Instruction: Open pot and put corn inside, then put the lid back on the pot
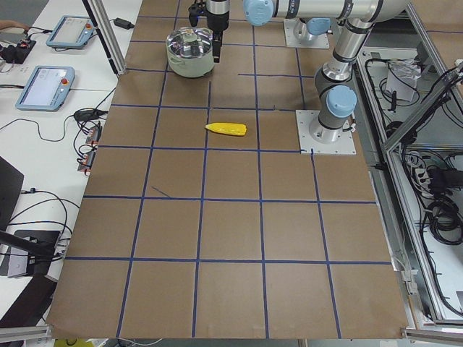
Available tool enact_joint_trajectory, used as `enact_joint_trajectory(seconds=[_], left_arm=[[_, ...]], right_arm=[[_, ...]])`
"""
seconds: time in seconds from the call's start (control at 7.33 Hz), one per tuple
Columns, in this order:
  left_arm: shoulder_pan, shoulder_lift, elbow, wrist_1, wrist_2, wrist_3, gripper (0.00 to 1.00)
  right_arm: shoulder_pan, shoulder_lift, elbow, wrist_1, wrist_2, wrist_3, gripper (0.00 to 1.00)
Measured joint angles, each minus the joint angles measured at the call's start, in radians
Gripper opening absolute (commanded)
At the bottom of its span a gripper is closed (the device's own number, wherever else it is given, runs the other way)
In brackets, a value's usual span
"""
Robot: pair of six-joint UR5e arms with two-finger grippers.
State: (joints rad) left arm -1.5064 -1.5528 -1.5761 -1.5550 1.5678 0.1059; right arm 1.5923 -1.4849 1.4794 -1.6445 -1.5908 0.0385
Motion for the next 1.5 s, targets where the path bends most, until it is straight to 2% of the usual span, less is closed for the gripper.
enact_joint_trajectory(seconds=[0.68,0.95,1.23,1.5], left_arm=[[0.0,0.002,-0.001,0.0,-0.001,0.0,1.0],[0.0,0.002,-0.001,0.0,-0.002,0.0,1.0],[0.0,0.002,-0.001,0.001,-0.002,0.0,1.0],[0.0,0.002,-0.001,0.001,-0.004,0.0,1.0]], right_arm=[[0.004,-0.001,-0.002,-0.005,0.0,0.006,1.0],[0.041,0.029,-0.014,-0.03,0.0,0.074,1.0],[0.136,0.129,-0.069,-0.087,-0.003,0.182,1.0],[0.202,0.264,-0.184,-0.104,-0.009,0.275,1.0]])
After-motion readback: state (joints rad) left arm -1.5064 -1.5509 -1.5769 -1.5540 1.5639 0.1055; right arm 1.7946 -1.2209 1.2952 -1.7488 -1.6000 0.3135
